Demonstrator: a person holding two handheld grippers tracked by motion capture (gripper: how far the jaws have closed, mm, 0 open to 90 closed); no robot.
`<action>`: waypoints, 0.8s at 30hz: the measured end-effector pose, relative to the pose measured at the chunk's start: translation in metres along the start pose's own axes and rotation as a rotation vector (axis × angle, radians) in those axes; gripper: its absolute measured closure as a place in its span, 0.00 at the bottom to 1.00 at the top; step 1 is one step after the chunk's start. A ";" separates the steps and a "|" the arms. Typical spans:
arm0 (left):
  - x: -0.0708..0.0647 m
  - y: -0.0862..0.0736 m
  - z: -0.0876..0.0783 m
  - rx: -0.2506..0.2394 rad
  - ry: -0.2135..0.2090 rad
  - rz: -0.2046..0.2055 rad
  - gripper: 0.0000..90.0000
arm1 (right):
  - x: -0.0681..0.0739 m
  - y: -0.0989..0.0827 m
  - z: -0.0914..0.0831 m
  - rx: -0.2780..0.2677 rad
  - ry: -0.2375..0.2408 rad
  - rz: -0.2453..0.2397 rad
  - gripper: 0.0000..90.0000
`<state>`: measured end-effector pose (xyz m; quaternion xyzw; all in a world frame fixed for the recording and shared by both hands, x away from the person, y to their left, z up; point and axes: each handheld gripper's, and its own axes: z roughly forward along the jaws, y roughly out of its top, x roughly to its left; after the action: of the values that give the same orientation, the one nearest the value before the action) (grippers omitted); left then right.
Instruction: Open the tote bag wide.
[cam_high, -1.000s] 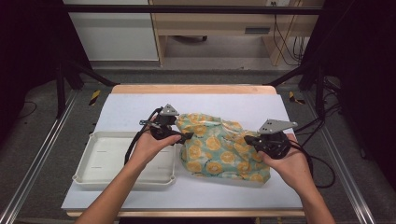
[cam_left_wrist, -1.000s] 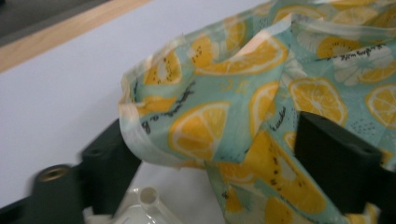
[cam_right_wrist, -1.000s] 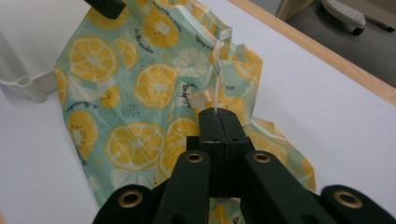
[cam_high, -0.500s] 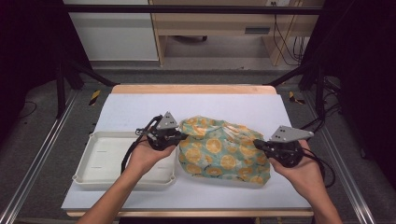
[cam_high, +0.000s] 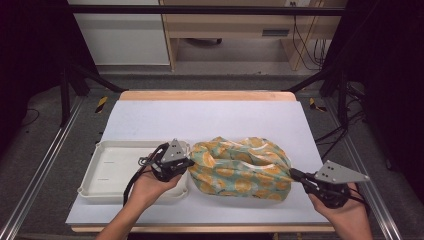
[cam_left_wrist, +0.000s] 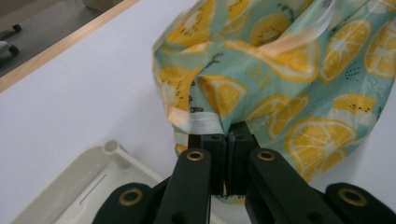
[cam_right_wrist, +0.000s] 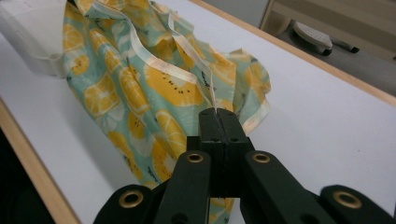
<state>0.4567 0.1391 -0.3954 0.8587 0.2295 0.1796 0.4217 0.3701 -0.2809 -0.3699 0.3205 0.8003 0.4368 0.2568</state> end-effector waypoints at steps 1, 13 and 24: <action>-0.002 -0.003 0.001 -0.004 0.004 -0.004 0.99 | 0.002 -0.007 -0.004 -0.008 0.008 0.000 1.00; -0.016 -0.012 0.002 0.007 0.018 0.013 0.99 | 0.005 -0.033 -0.005 0.047 0.012 -0.018 1.00; -0.021 -0.009 0.003 0.021 0.014 0.062 0.99 | 0.008 0.002 0.001 0.013 0.032 -0.046 0.63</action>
<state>0.4387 0.1307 -0.4068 0.8684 0.2073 0.1963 0.4054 0.3660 -0.2737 -0.3691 0.2964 0.8144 0.4307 0.2519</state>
